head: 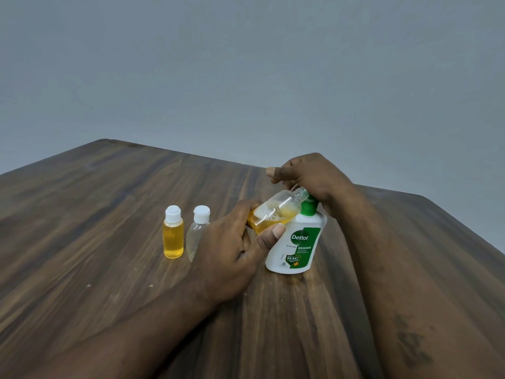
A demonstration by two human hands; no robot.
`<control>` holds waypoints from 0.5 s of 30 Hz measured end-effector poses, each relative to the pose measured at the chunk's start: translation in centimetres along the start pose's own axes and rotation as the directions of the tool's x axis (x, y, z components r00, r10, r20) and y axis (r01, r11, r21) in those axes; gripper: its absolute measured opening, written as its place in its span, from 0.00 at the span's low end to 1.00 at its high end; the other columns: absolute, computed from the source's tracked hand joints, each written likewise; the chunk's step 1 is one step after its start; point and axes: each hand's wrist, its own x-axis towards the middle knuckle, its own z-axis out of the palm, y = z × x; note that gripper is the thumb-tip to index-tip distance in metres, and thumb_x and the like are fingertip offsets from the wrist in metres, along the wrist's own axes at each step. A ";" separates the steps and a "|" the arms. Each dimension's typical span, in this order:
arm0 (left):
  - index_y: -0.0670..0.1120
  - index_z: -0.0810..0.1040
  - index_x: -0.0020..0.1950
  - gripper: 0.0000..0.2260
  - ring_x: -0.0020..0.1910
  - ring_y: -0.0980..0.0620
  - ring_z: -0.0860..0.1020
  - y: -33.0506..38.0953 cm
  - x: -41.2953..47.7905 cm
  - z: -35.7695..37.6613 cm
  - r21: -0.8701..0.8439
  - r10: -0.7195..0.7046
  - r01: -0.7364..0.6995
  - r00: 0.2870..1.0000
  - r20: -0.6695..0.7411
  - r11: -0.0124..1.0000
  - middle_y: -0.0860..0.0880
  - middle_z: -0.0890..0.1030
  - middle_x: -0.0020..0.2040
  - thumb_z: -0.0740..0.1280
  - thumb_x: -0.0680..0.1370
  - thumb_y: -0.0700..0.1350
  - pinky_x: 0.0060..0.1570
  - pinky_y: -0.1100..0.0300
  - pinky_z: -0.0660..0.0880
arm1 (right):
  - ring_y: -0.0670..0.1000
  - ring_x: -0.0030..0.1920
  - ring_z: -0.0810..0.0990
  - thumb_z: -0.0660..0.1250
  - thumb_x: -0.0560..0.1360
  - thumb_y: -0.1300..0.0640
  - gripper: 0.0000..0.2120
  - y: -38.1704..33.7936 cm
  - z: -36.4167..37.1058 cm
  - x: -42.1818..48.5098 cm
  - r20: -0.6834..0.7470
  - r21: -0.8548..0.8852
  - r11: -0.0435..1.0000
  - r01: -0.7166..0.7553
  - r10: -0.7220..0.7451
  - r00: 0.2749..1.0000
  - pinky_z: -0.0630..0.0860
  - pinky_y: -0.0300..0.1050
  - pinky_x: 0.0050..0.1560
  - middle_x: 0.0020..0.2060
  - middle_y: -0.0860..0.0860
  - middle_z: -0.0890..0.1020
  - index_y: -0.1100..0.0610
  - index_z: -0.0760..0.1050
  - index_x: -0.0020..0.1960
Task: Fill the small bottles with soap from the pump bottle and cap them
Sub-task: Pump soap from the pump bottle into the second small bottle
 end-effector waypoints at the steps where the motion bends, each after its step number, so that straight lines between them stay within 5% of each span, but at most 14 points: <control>1: 0.50 0.78 0.60 0.21 0.39 0.62 0.79 0.0 0.0 0.0 0.000 0.001 -0.001 1.000 0.003 1.000 0.63 0.78 0.38 0.61 0.80 0.65 0.33 0.72 0.69 | 0.47 0.35 0.78 0.76 0.76 0.46 0.12 -0.1 -0.1 -0.1 -0.015 0.016 1.000 0.007 -0.007 1.000 0.73 0.47 0.45 0.31 0.46 0.82 0.54 0.84 0.40; 7: 0.51 0.76 0.62 0.21 0.38 0.60 0.79 0.4 0.0 0.1 -0.023 0.004 -0.004 1.000 0.013 1.000 0.63 0.79 0.40 0.61 0.80 0.65 0.32 0.72 0.69 | 0.44 0.34 0.79 0.75 0.74 0.39 0.18 -0.2 -0.9 -0.1 -0.147 0.037 0.994 0.099 -0.093 0.985 0.76 0.45 0.42 0.32 0.46 0.83 0.55 0.85 0.43; 12: 0.50 0.77 0.61 0.21 0.39 0.62 0.79 0.1 -0.1 0.1 -0.016 0.001 -0.001 1.000 0.021 1.000 0.67 0.78 0.42 0.62 0.80 0.65 0.33 0.71 0.70 | 0.47 0.35 0.78 0.76 0.75 0.46 0.13 0.2 -0.1 0.0 0.038 0.035 0.999 -0.017 0.015 0.999 0.75 0.47 0.46 0.31 0.46 0.82 0.55 0.86 0.41; 15: 0.51 0.77 0.60 0.20 0.39 0.62 0.79 -0.1 0.0 0.1 -0.014 0.002 -0.002 1.000 0.010 1.000 0.65 0.79 0.40 0.62 0.80 0.65 0.33 0.71 0.70 | 0.45 0.31 0.77 0.76 0.75 0.46 0.12 0.3 0.0 0.2 0.033 0.033 0.999 -0.025 0.024 0.999 0.74 0.45 0.43 0.28 0.44 0.81 0.55 0.85 0.41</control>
